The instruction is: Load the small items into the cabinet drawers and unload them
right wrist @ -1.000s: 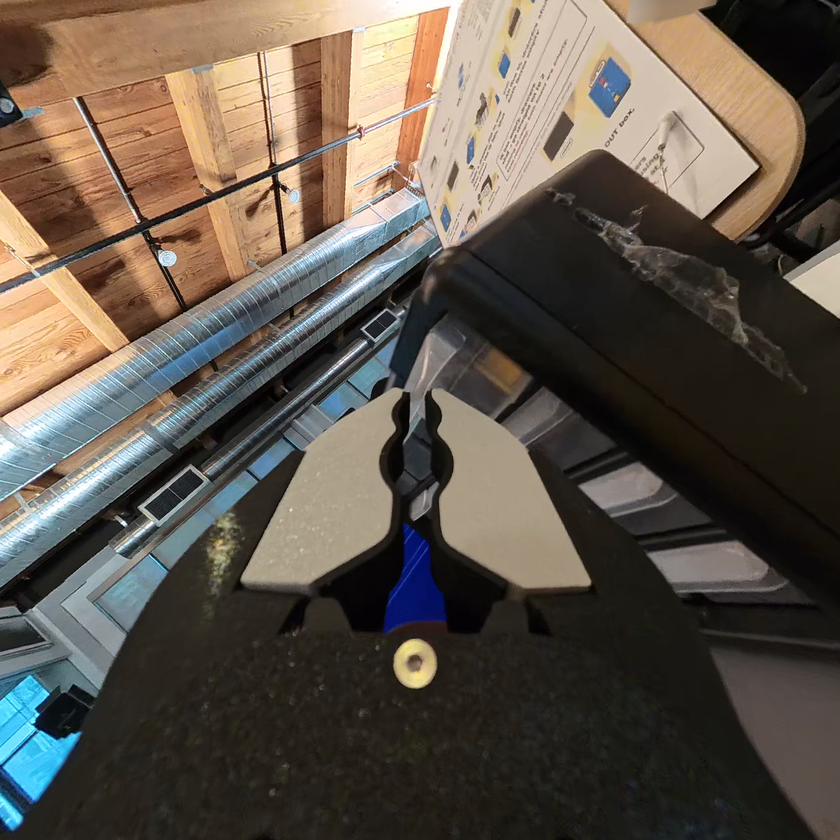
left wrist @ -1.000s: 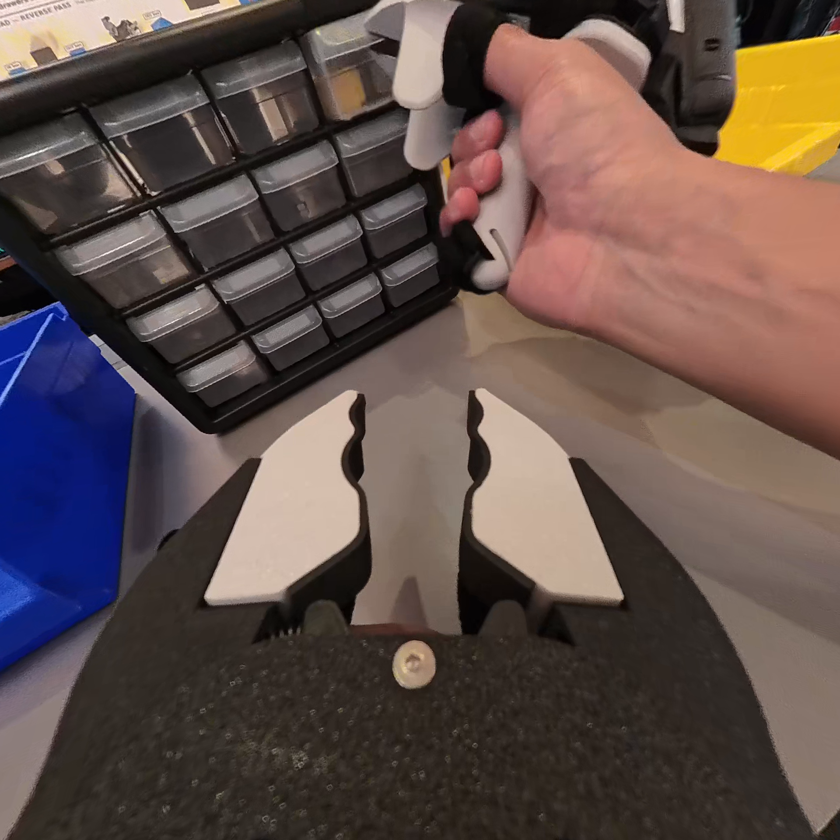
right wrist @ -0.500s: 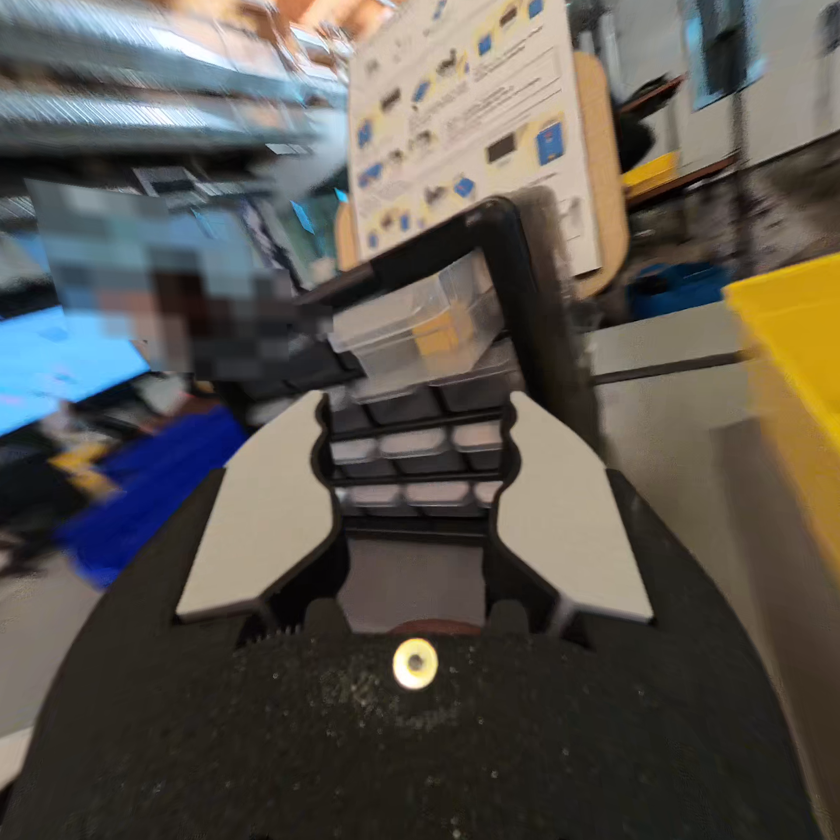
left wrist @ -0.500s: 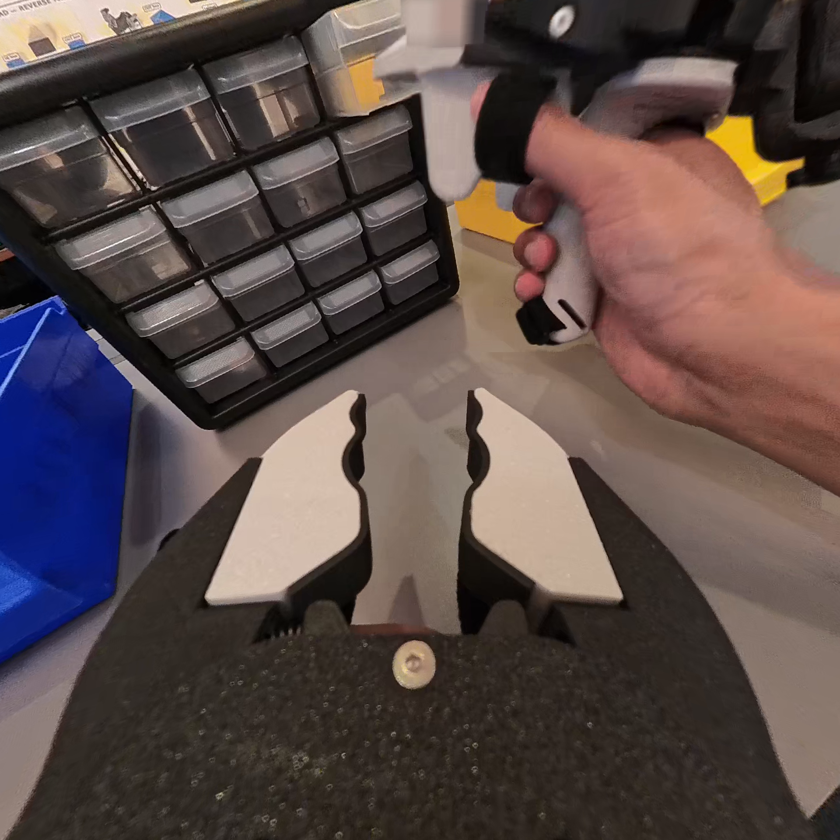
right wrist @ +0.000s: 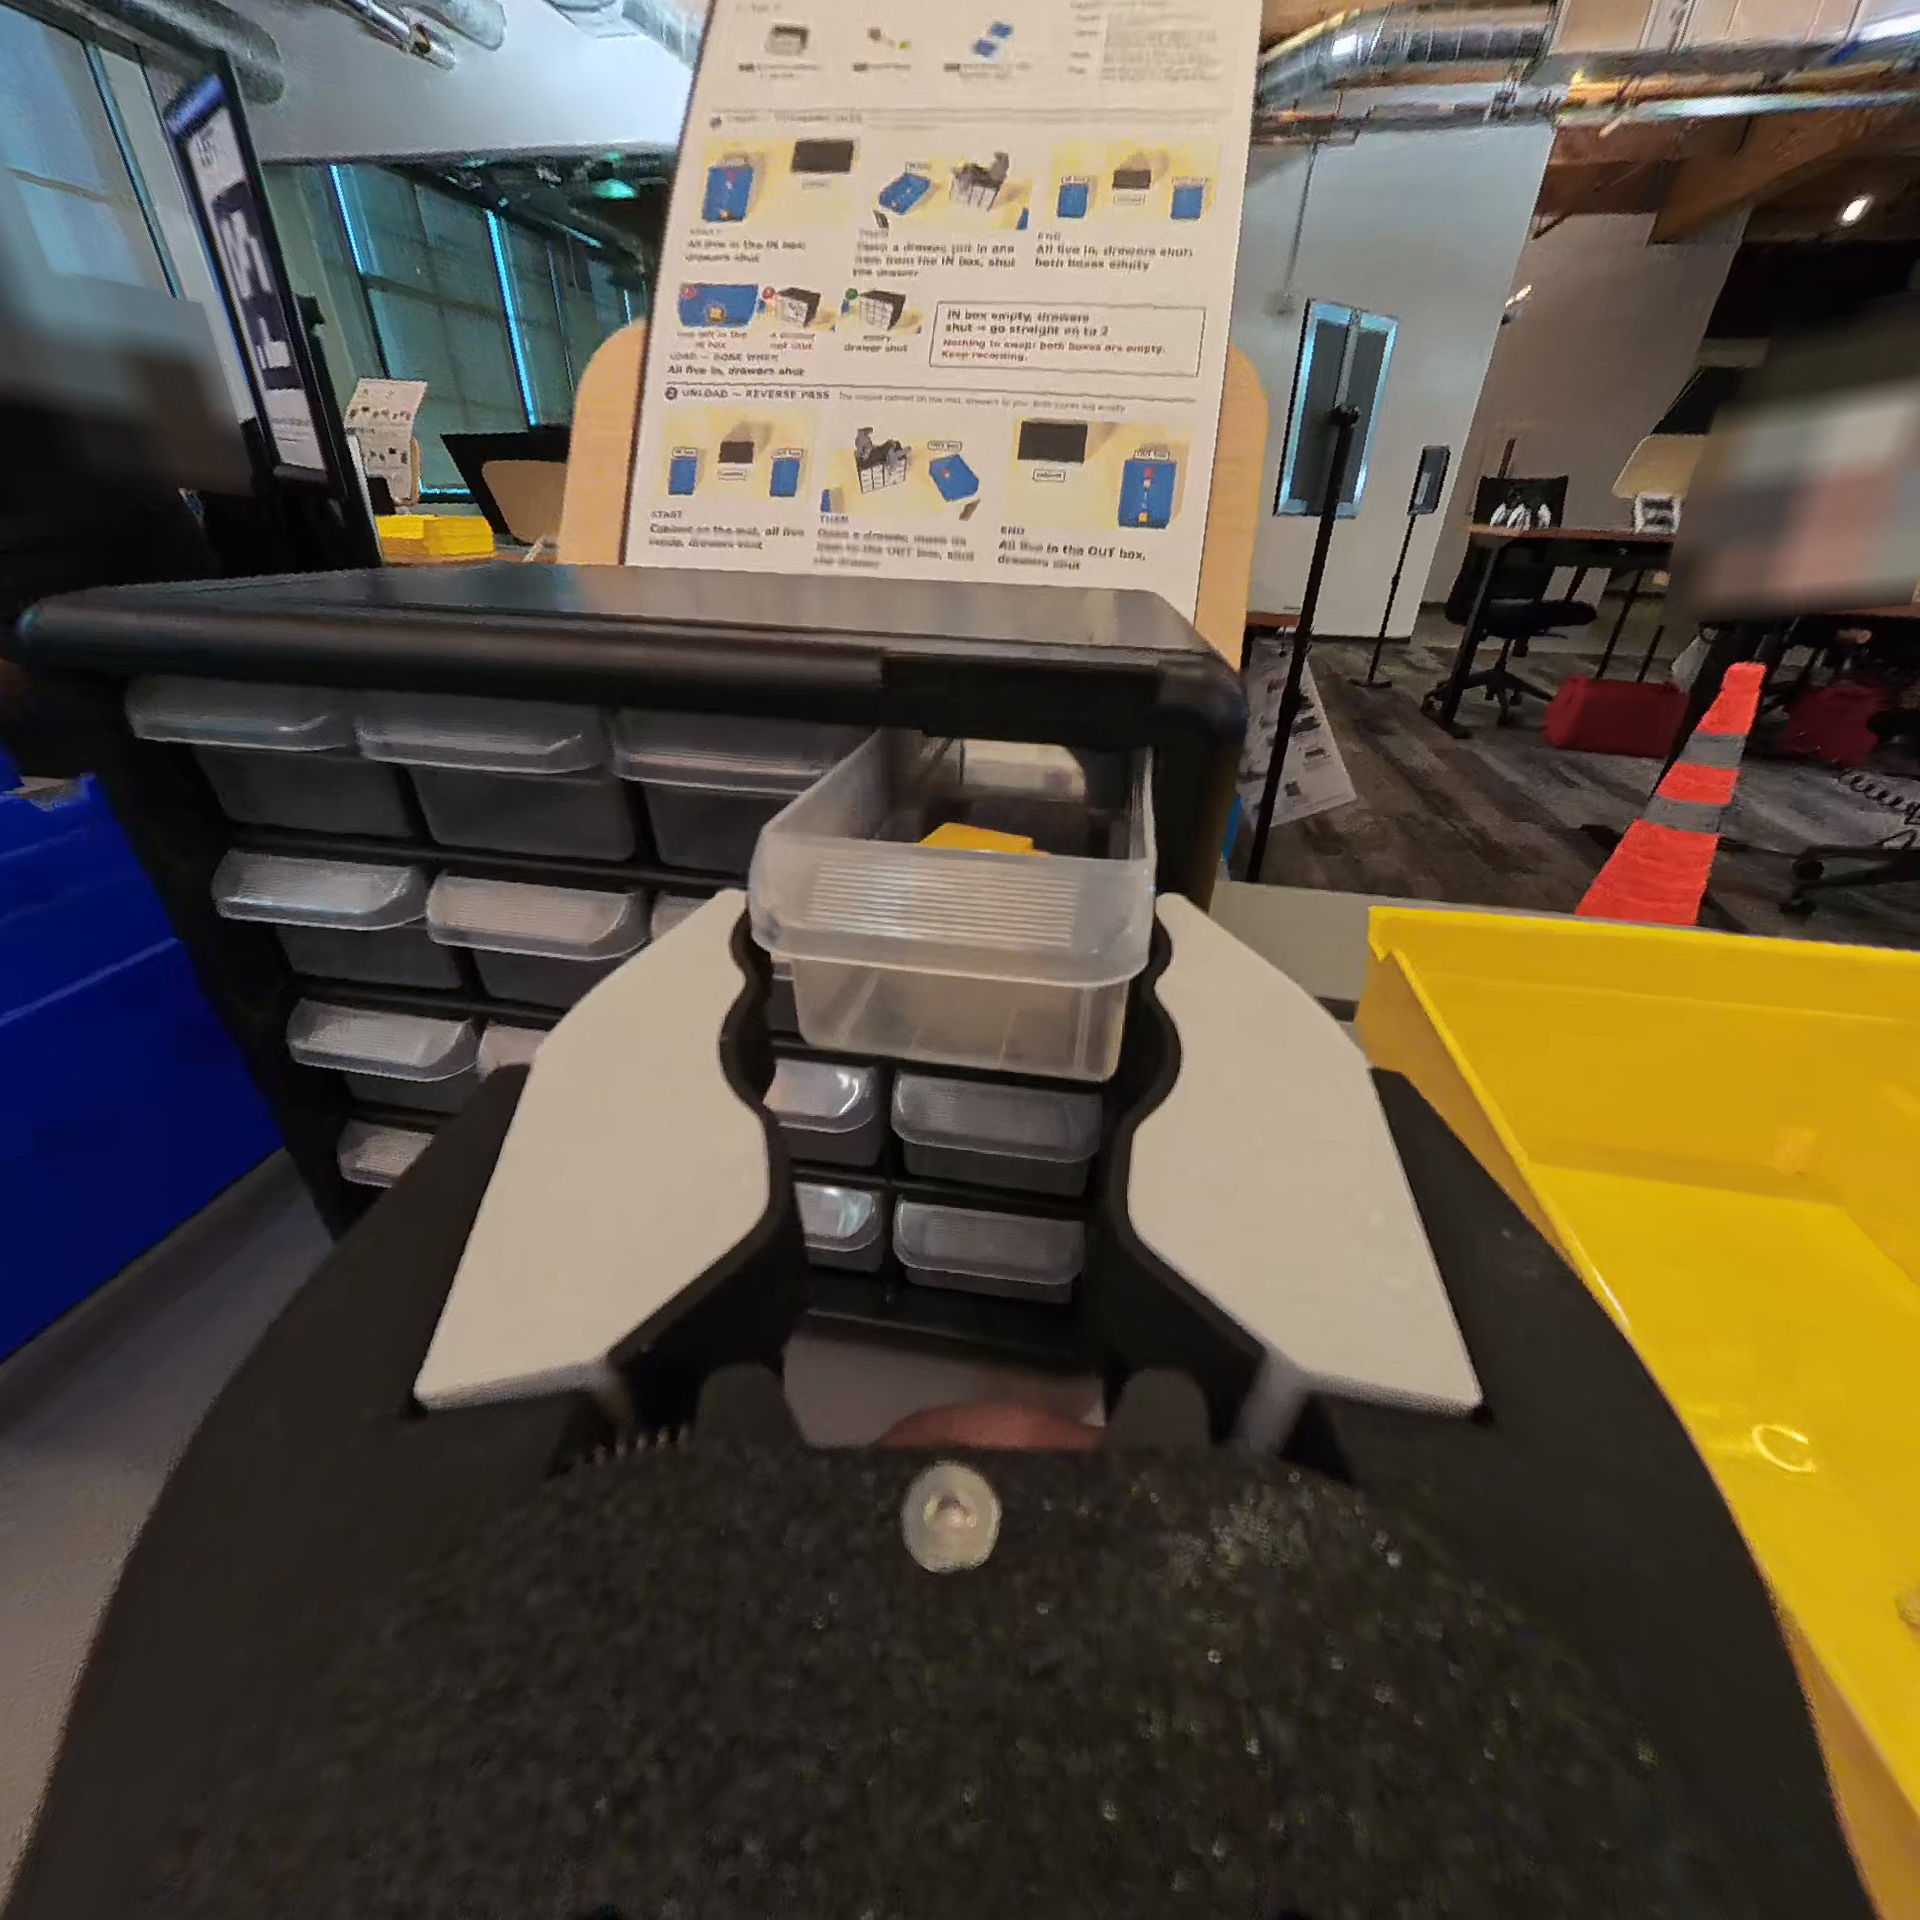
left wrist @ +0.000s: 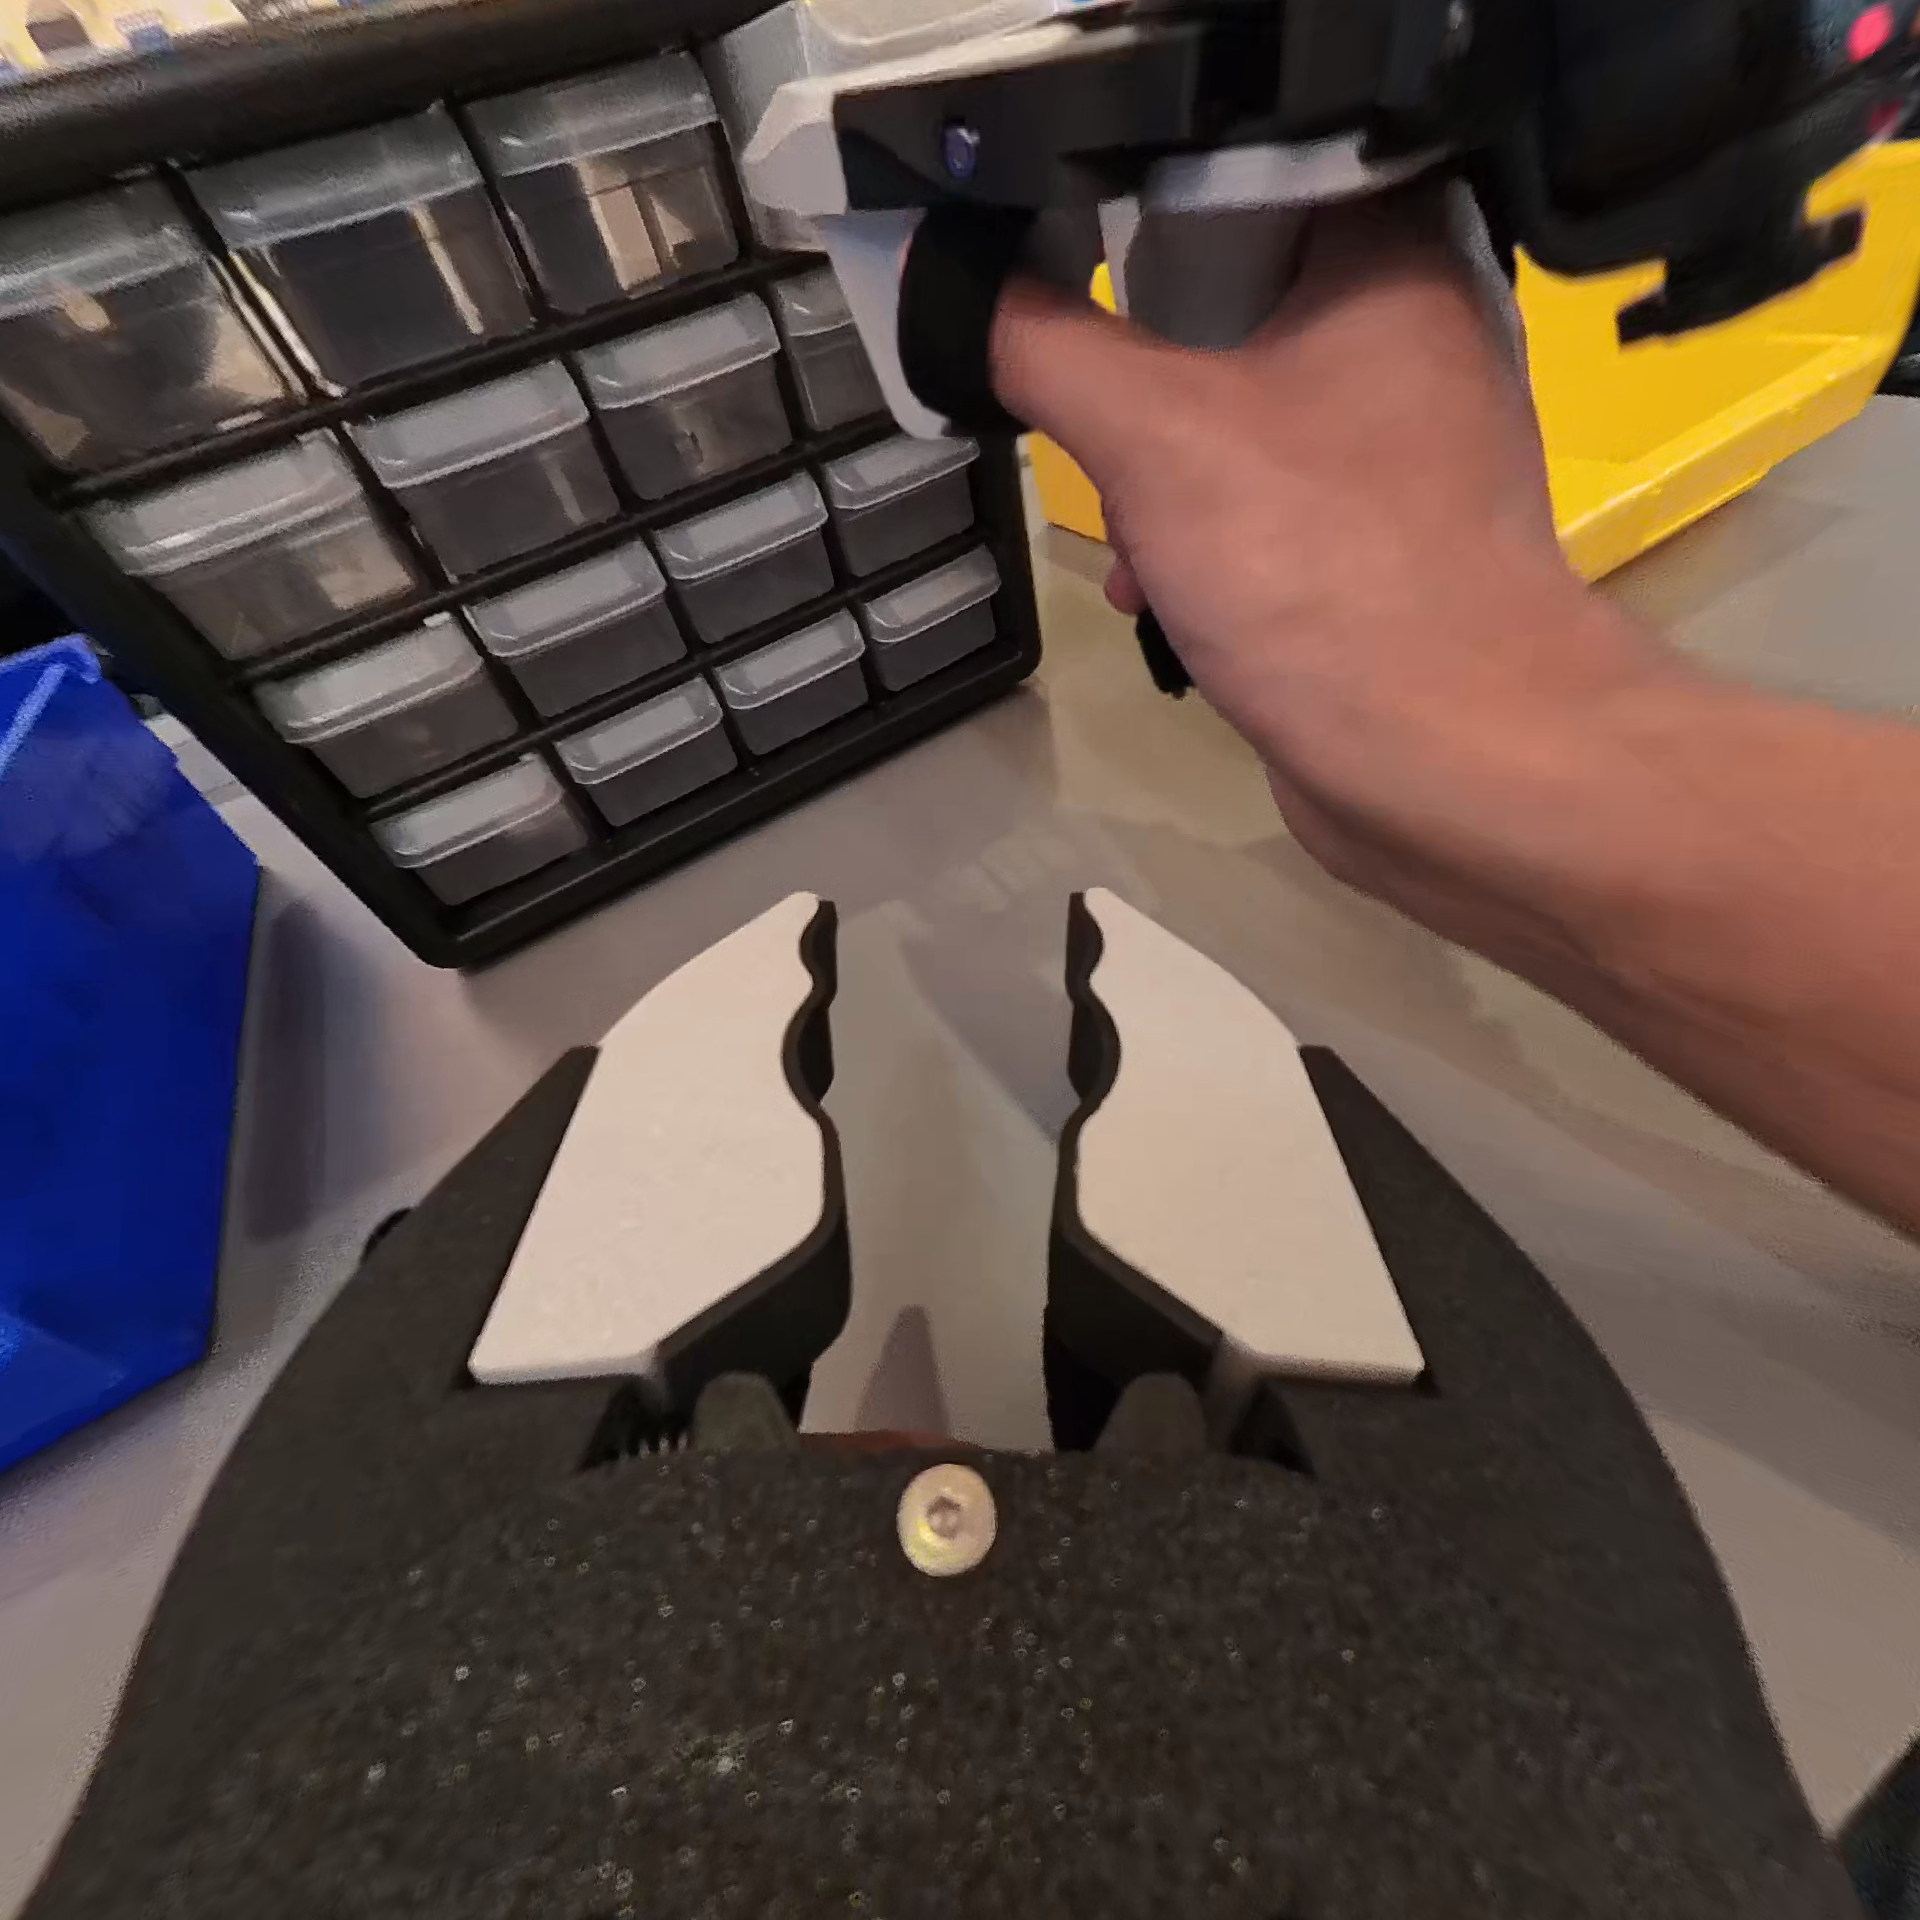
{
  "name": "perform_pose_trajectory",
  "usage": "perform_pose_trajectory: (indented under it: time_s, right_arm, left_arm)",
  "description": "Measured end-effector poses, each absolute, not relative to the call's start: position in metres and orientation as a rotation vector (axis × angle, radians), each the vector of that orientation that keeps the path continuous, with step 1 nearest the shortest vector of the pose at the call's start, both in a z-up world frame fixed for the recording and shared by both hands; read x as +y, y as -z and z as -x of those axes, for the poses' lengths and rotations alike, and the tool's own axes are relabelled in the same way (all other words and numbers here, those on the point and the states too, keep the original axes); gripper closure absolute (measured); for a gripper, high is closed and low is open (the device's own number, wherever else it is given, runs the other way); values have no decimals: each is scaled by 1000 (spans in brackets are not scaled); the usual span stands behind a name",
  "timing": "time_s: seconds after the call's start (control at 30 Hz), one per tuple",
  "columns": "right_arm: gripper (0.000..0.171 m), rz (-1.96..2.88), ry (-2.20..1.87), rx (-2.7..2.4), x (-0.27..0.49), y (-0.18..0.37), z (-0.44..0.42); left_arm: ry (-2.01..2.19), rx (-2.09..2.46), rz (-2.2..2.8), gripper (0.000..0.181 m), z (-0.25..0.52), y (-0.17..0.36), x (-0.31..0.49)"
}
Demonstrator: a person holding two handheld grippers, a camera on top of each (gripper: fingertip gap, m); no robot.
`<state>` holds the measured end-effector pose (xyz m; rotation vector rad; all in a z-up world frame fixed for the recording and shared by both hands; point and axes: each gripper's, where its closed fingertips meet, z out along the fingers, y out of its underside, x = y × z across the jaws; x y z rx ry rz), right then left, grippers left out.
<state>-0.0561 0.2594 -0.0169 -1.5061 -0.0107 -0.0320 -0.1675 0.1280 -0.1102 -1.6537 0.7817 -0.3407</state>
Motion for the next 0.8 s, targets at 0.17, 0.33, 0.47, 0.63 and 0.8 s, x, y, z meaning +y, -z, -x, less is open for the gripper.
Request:
perform_pose_trajectory:
  time_s: [0.17,0.33,0.47,0.63,0.8]
  right_arm:
    - [108,1411,96,-24,228,17,66]
    - [108,1397,88,-24,223,13,67]
    - [108,1400,74,-38,224,18,64]
    - [109,1381,34,-7,220,18,59]
    - [109,1385,36,-15,220,18,60]
  left_arm:
    - [452,822,1766,127,161,117,127]
    - [606,859,1753,127,157,68,137]
    - [596,1169,1662,129,143,9,155]
    - [384,1643,1530,132,100,-33,189]
    - [160,2066,1518,132,62,-18,211]
